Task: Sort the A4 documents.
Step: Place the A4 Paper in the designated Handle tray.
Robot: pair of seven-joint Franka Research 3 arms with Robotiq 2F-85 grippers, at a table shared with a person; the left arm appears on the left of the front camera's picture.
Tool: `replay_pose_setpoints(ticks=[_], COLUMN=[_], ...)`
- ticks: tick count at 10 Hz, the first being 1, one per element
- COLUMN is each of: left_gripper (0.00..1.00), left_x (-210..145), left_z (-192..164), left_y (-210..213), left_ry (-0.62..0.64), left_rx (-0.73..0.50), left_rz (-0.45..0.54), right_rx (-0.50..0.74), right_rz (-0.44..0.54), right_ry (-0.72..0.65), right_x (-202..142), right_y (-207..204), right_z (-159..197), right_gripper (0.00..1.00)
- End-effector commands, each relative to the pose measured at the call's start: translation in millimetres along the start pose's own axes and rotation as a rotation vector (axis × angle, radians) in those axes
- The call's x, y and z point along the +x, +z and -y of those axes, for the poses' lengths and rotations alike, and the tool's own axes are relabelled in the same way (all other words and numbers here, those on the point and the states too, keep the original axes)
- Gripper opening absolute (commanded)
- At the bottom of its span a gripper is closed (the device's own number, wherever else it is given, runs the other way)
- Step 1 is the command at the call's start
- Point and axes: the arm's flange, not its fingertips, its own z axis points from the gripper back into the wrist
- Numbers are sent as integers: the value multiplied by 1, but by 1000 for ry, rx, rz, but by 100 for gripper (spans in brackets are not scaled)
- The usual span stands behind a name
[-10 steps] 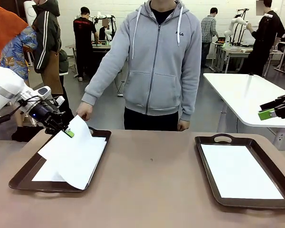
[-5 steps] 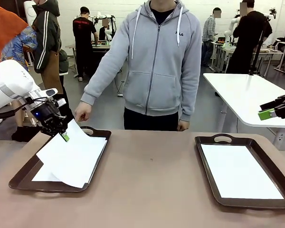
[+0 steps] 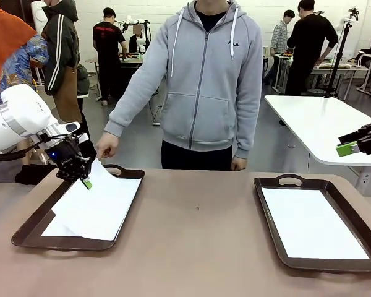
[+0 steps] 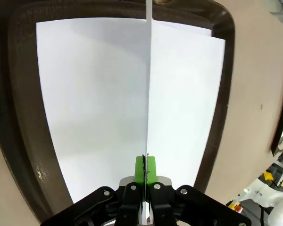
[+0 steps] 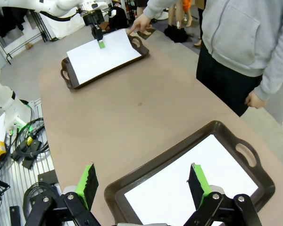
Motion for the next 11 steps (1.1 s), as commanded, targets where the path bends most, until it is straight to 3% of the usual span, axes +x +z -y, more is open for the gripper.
replay_pose_setpoints(ticks=[1,9,10,11], left_gripper=[1,1,4,21], left_x=[-2,3,4,5], left_z=[-7,-12,-12,-12], left_y=[-3,-6,-7,-8], left_ry=[62,64,67,62], left_rx=[90,196,208,233], left_rz=[14,-23,-41,-46], right_rx=[5,5,5,5], right_rz=[2,2,2,2], right_ry=[0,0,0,0], right_x=[0,0,0,0], right_y=[-1,-1,-1,-1], right_z=[0,0,0,0], right_gripper=[100,100,100,100])
